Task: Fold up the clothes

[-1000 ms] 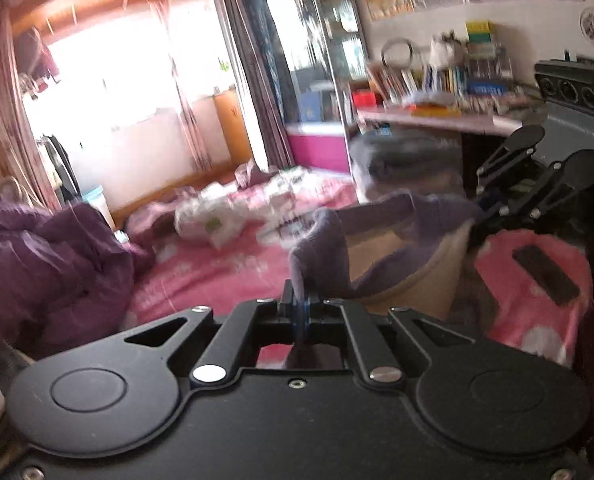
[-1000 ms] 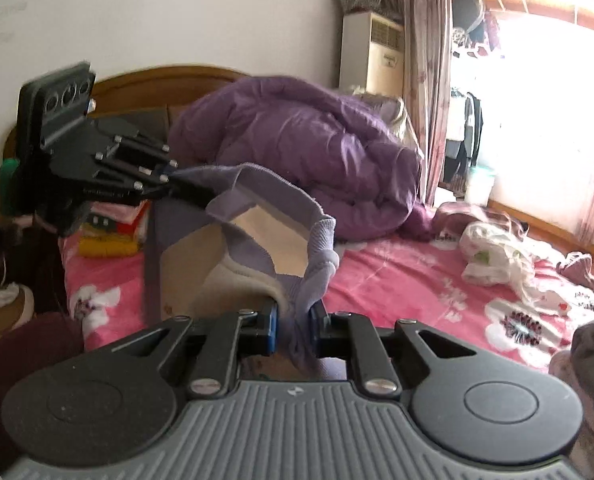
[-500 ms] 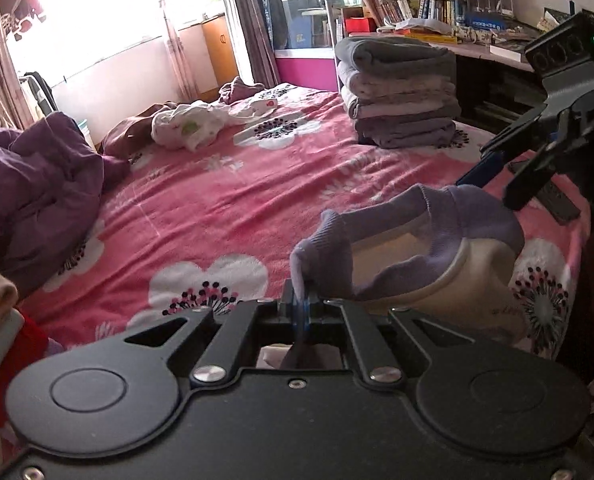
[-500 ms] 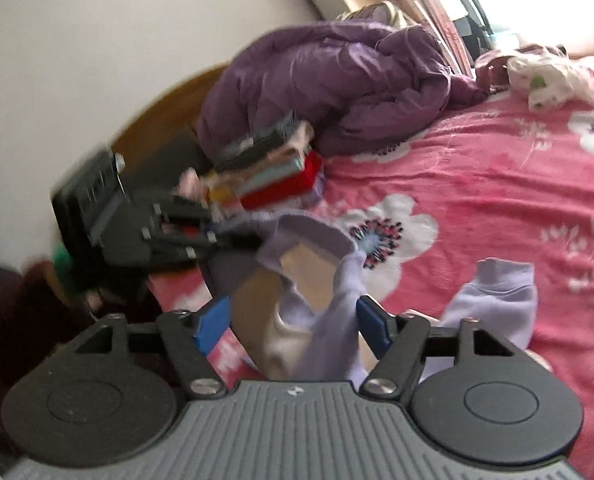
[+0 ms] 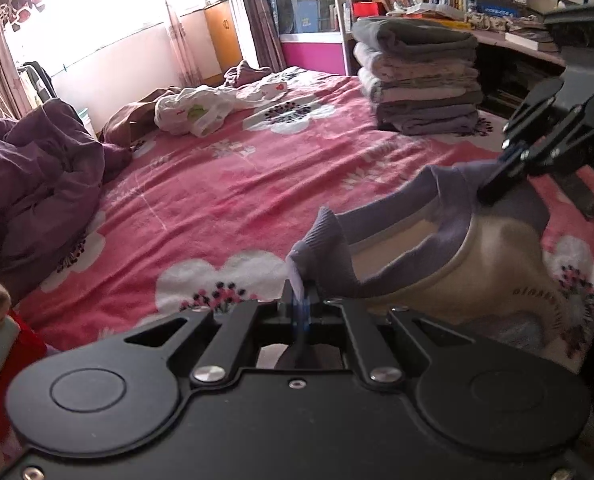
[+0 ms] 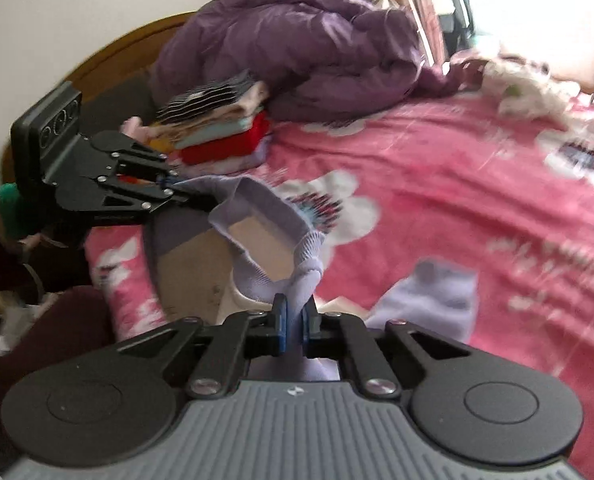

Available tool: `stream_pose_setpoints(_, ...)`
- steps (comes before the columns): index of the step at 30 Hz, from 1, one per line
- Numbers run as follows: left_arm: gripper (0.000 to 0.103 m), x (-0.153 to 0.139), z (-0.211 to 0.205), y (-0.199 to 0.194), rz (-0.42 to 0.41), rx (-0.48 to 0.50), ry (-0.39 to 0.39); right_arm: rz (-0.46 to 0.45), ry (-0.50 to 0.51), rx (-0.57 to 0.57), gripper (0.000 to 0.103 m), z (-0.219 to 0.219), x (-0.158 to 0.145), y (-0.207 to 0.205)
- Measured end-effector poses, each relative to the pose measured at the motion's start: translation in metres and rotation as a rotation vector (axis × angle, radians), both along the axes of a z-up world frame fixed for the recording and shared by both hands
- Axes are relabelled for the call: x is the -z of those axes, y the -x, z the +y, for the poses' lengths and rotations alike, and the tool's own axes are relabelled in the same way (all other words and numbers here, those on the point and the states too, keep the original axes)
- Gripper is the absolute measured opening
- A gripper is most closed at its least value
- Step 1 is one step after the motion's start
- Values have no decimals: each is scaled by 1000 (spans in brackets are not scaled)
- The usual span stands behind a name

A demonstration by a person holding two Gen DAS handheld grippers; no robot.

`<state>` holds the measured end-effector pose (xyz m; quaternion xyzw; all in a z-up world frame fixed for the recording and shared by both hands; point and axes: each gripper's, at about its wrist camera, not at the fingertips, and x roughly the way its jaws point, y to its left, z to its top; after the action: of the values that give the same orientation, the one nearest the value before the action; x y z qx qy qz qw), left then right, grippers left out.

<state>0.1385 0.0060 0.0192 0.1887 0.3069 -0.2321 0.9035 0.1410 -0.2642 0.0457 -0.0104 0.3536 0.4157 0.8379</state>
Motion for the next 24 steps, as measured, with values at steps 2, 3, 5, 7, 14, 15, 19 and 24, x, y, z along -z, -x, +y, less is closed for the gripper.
stream_pose_setpoints(2,1,-5,0,-17,-12,-11,-5,-33,23,23,8,1,-6,-13)
stream_pose_setpoints(3,1,-8,0,-26,-18,-17,-7,-52,34,33,7,1,-10,-21)
stream_pose_setpoints(5,1,-16,-1,-43,-38,-27,-12,-90,43,58,6,1,-19,-36)
stream_pose_setpoints(7,1,-31,-4,-60,-76,-37,-16,-130,43,82,6,1,-30,-52)
stream_pose_setpoints(14,2,-106,-14,-108,-289,-94,-34,-302,42,203,6,-7,-86,-104)
stream_pose_setpoints(15,2,-118,-14,-109,-331,-104,-35,-338,40,223,6,-8,-97,-108)
stream_pose_setpoints(19,1,-163,-12,-110,-497,-142,-42,-491,23,301,5,-14,-141,-114)
stream_pose_setpoints(24,1,-171,-5,-88,-540,-101,-37,-638,12,354,5,-21,-171,-107)
